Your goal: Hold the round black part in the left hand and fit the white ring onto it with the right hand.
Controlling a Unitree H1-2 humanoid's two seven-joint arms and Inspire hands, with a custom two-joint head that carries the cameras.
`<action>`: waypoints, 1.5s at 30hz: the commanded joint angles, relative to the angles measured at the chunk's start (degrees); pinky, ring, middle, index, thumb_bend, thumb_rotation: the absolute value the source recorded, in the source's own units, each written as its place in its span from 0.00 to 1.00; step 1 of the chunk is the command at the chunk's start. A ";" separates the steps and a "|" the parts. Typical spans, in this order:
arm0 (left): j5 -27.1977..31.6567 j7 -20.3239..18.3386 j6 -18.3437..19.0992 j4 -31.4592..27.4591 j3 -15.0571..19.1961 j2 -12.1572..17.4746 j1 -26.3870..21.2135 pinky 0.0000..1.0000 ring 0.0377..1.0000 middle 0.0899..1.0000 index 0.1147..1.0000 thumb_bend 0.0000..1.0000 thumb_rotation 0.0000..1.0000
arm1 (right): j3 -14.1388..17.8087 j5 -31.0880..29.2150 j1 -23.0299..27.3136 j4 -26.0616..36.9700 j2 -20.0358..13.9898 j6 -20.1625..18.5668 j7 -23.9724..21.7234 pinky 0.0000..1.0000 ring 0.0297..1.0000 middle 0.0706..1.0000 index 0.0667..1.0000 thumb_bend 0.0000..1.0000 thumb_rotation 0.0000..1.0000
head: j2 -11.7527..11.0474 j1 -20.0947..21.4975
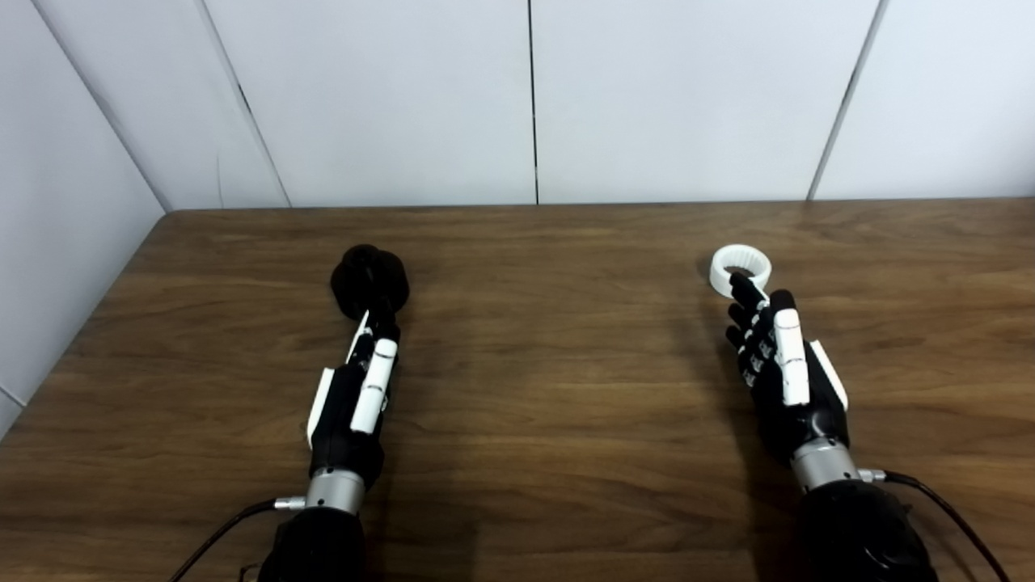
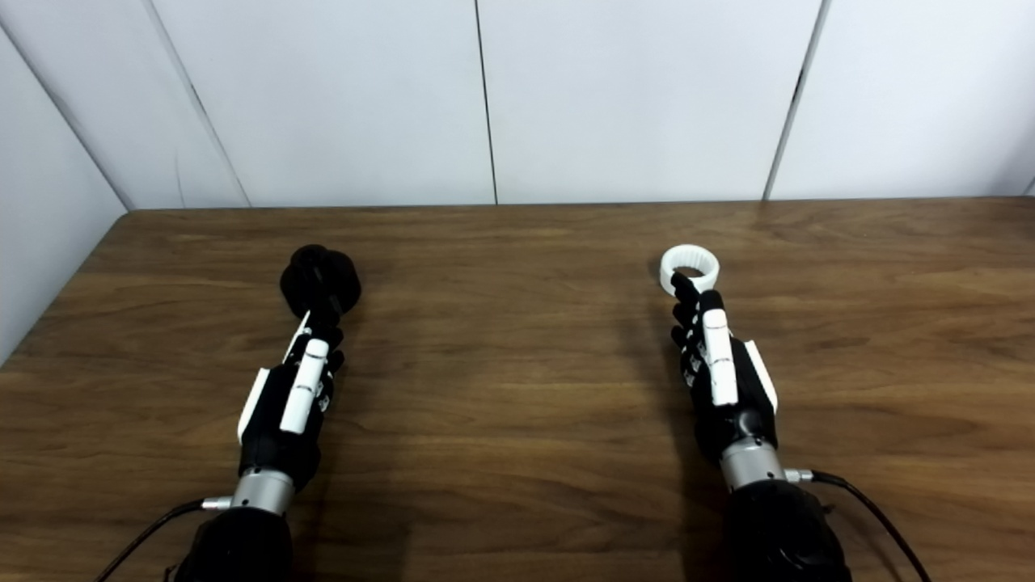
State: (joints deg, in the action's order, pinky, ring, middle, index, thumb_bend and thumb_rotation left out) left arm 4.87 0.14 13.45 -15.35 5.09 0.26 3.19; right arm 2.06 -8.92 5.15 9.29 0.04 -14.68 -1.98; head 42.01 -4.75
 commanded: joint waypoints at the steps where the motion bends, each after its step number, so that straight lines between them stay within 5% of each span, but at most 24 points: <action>1: -0.08 -0.02 -1.35 -2.25 -0.05 0.62 -1.98 1.00 1.00 1.00 1.00 0.60 0.79 | 0.01 -0.84 2.33 1.22 0.08 1.47 -0.69 1.00 0.99 0.97 0.91 0.56 0.98 | 0.16 -0.09; 12: -0.57 0.17 -0.83 -2.57 -0.33 0.47 -1.94 1.00 1.00 1.00 1.00 0.62 0.78 | -0.35 -0.27 2.60 1.41 -0.39 1.00 -0.68 1.00 0.99 0.97 0.91 0.58 1.00 | 0.14 -0.37; 18: -4.04 0.19 -1.01 -4.08 -0.68 2.74 -1.68 1.00 1.00 1.00 1.00 0.65 0.72 | -0.62 -0.08 2.65 1.32 -0.42 1.07 -0.72 1.00 0.99 0.98 0.91 0.58 1.00 | 0.12 -0.76; 26: -7.89 -0.91 2.66 -9.68 1.35 10.27 -2.83 1.00 1.00 1.00 1.00 0.70 0.67 | -0.46 -0.42 2.89 0.40 -0.45 1.43 -0.74 1.00 0.99 0.97 0.91 0.58 1.00 | -0.10 -2.11; 35: -16.50 -3.76 8.98 -12.74 1.88 21.97 -6.74 1.00 1.00 1.00 1.00 0.77 0.57 | -0.45 -0.33 3.04 0.22 -0.58 0.64 -0.61 1.00 0.99 0.98 0.91 0.58 1.00 | -0.31 -2.69; 45: -26.20 -9.61 12.92 -8.21 -1.90 31.77 -13.46 0.99 1.00 1.00 1.00 0.89 0.54 | -0.20 -0.27 2.71 -0.17 -0.26 1.11 -0.25 1.00 1.00 0.97 0.90 0.58 1.00 | -0.65 -3.09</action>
State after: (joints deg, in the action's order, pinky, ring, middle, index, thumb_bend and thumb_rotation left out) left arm -19.14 -9.16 26.36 -23.60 3.17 29.96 -7.43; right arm 1.69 -8.57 5.70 7.79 -0.72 -14.82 -2.03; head 41.31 -7.82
